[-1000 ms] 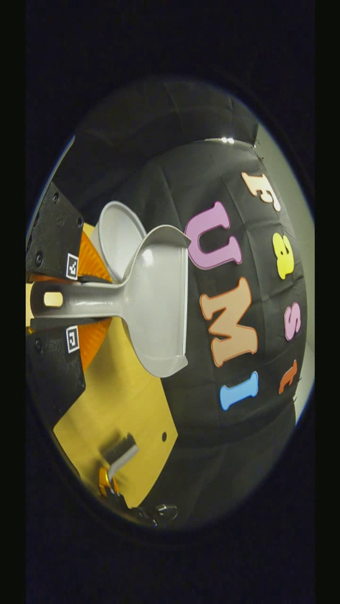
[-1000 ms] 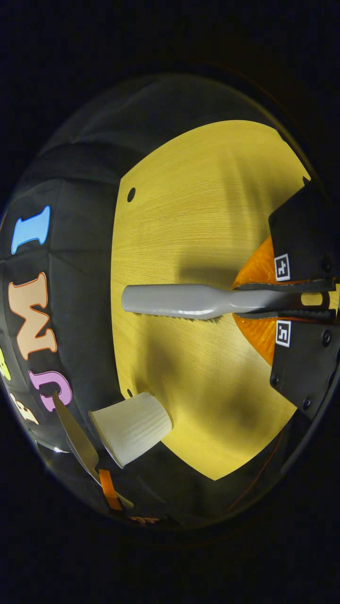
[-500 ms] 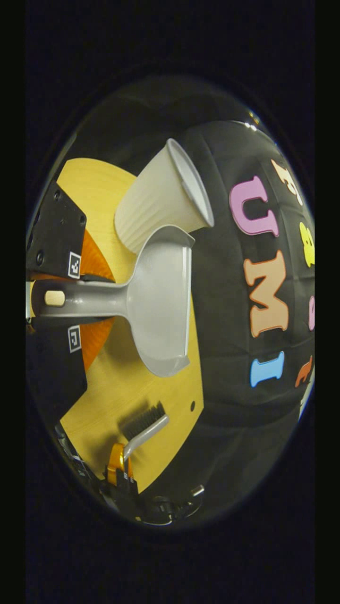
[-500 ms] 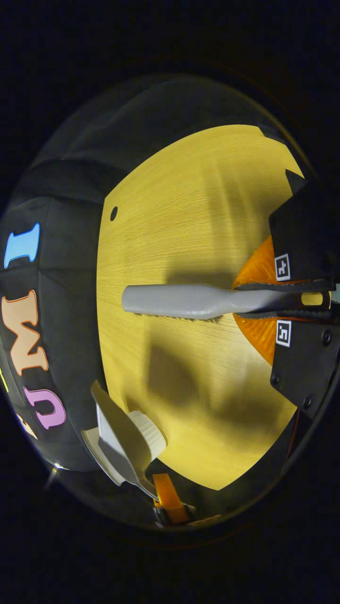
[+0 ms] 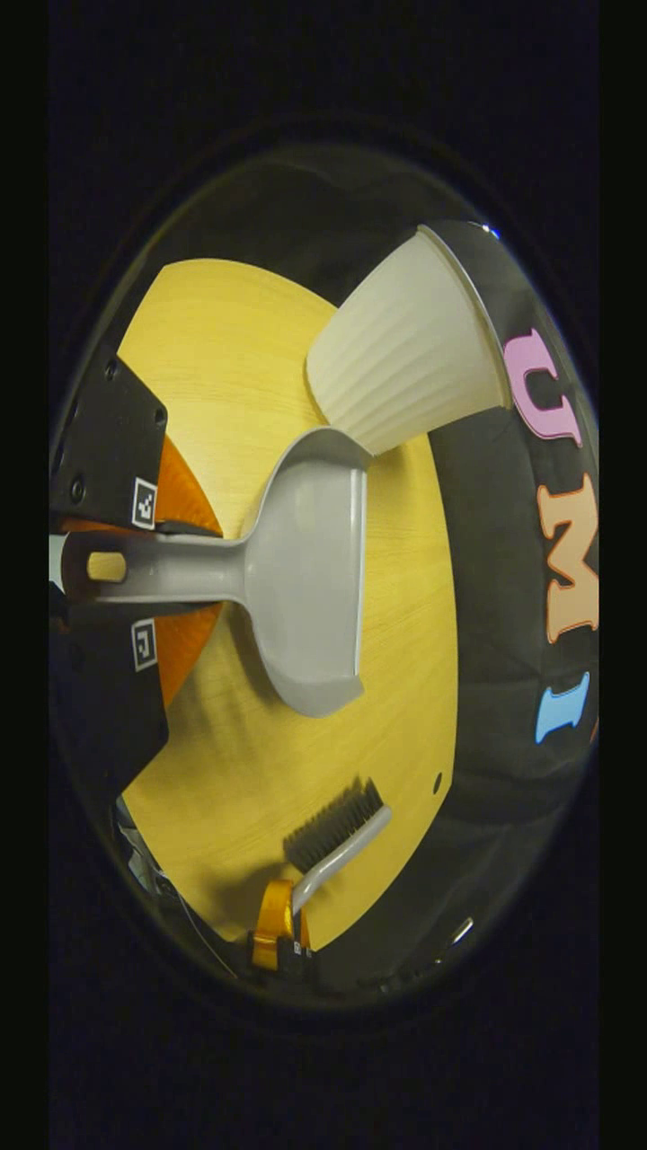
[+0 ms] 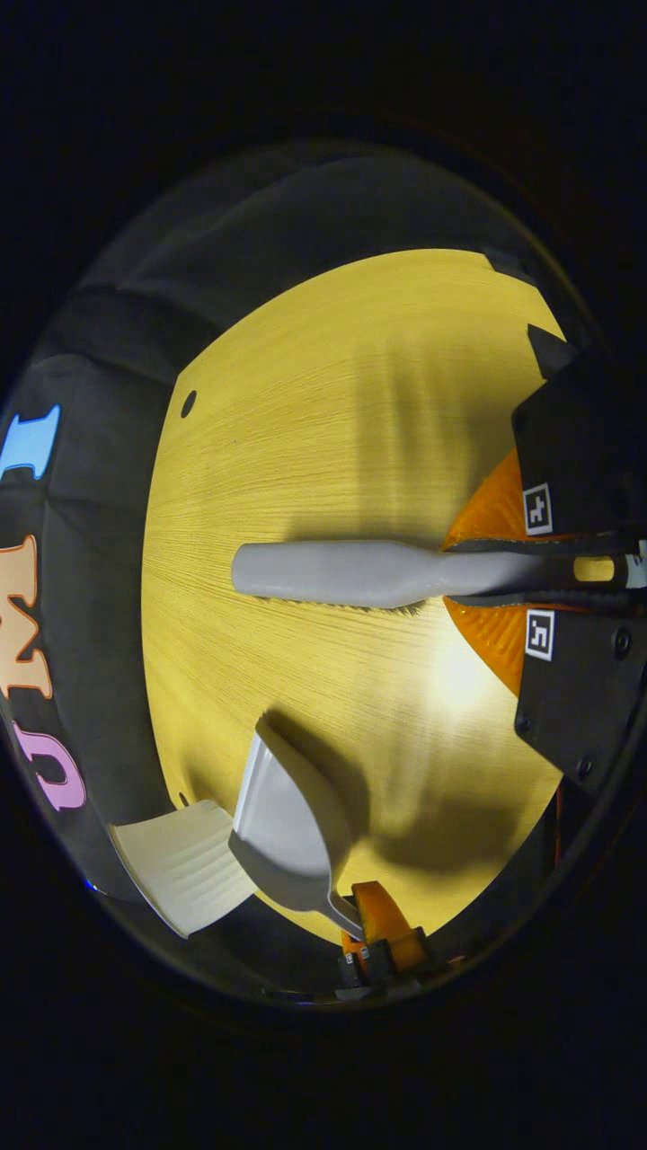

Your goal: Pick up the small broom and dustpan from the desktop, sweep the trash into the dustpan with the broom, and then empty the trash into the garbage bin.

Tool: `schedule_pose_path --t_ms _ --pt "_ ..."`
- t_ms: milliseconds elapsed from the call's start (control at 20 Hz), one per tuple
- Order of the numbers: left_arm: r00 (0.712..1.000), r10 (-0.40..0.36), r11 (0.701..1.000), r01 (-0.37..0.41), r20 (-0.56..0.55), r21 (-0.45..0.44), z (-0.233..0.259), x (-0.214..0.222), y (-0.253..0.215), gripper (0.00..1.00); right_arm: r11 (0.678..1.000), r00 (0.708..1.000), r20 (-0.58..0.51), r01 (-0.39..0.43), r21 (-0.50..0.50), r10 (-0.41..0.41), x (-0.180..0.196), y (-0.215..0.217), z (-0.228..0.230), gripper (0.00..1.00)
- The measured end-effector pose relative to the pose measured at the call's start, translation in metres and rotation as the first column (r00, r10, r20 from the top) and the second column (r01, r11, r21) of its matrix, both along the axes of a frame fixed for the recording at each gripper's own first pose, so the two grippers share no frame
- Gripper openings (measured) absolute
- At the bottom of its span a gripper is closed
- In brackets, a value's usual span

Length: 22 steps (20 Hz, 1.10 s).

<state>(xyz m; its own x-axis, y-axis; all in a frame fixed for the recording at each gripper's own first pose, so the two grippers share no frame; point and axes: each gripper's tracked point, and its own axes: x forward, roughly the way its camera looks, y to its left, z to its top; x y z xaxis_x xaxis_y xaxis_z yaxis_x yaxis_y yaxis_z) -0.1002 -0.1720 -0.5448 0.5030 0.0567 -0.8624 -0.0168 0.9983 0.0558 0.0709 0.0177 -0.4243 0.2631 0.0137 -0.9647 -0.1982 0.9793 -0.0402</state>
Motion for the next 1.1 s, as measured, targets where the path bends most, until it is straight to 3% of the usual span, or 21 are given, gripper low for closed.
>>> schedule_pose_path --t_ms 150,350,450,500,600,650,700,750,900,950,1100 --pt "1.0 0.024 1.0 -0.024 -0.004 -0.014 0.005 0.003 0.0 0.23 1.0 1.0 -0.003 -0.018 -0.024 0.018 0.0 -0.002 0.001 0.16" --pt "0.998 0.041 0.999 -0.042 -0.051 -0.02 0.007 -0.001 -0.004 0.3 0.998 0.999 -0.014 -0.052 -0.032 0.051 0.001 -0.003 0.004 0.27" --pt "0.999 0.026 1.0 -0.027 -0.048 -0.007 0.004 -0.001 -0.005 0.36 0.998 0.998 -0.011 -0.062 -0.029 0.062 -0.002 -0.002 0.005 0.46" --pt "0.999 0.019 1.0 -0.019 -0.047 -0.007 0.002 -0.001 -0.008 0.39 0.997 0.998 -0.008 -0.067 -0.031 0.067 -0.003 -0.002 0.005 0.6" --pt "0.999 0.013 1.0 -0.013 -0.043 -0.008 0.001 -0.003 -0.012 0.73 0.997 0.997 -0.005 -0.072 -0.029 0.072 -0.002 -0.001 0.004 0.77" --pt "0.999 0.012 1.0 -0.013 -0.037 -0.009 0.004 -0.004 -0.014 0.96 0.997 0.997 -0.007 -0.074 -0.026 0.074 -0.003 -0.001 0.004 0.81" --pt "1.0 0.012 1.0 -0.012 -0.026 -0.001 0.003 -0.003 -0.013 0.96 0.997 0.997 -0.002 -0.074 -0.026 0.074 -0.003 -0.001 0.005 0.94" --pt "1.0 0.013 1.0 -0.013 -0.015 0.006 0.004 0.0 -0.012 0.97 0.997 0.997 0.009 -0.071 -0.023 0.071 -0.002 -0.001 0.006 1.0" --pt "0.998 0.028 0.998 -0.031 0.056 0.055 0.026 0.009 -0.001 1.0 0.998 0.995 0.079 -0.062 -0.002 0.062 0.009 0.001 0.023 1.0" --pt "0.995 0.028 0.996 -0.035 0.091 0.078 0.041 0.013 0.003 0.96 0.998 0.99 0.129 -0.062 0.02 0.059 0.016 0.004 0.035 1.0" --pt "0.965 0.036 0.989 -0.073 0.259 0.132 0.105 0.034 0.011 0.96 0.989 0.941 0.335 -0.093 0.118 0.049 0.037 0.013 0.095 1.0"
